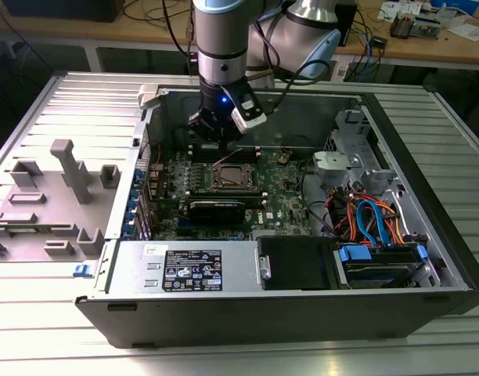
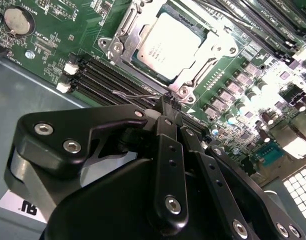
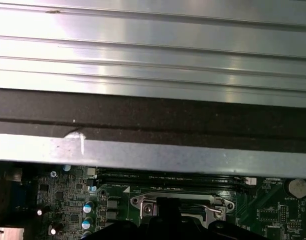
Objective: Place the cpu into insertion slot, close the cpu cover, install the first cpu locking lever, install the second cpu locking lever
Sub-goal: 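Install the first cpu locking lever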
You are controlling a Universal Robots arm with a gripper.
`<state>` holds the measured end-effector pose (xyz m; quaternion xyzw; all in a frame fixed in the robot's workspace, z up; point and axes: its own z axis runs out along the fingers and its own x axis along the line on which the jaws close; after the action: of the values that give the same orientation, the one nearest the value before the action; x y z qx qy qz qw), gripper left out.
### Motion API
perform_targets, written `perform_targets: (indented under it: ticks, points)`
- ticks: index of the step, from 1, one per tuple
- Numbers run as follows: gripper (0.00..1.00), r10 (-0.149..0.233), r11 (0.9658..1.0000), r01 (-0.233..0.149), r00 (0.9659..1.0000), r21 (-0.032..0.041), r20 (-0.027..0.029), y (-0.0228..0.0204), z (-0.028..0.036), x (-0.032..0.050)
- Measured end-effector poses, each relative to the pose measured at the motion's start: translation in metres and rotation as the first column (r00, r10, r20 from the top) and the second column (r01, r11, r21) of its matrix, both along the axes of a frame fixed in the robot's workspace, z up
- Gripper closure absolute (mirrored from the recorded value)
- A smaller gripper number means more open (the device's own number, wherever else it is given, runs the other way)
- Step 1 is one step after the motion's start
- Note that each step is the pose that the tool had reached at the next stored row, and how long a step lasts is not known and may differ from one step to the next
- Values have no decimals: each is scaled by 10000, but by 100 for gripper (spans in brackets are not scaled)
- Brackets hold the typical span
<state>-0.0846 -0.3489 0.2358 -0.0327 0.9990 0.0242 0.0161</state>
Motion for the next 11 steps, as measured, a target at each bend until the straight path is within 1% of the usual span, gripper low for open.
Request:
perform_targets:
  ticks: [11]
  points:
    - [89,1,10000,-1,10000,0,0,3,-9,52]
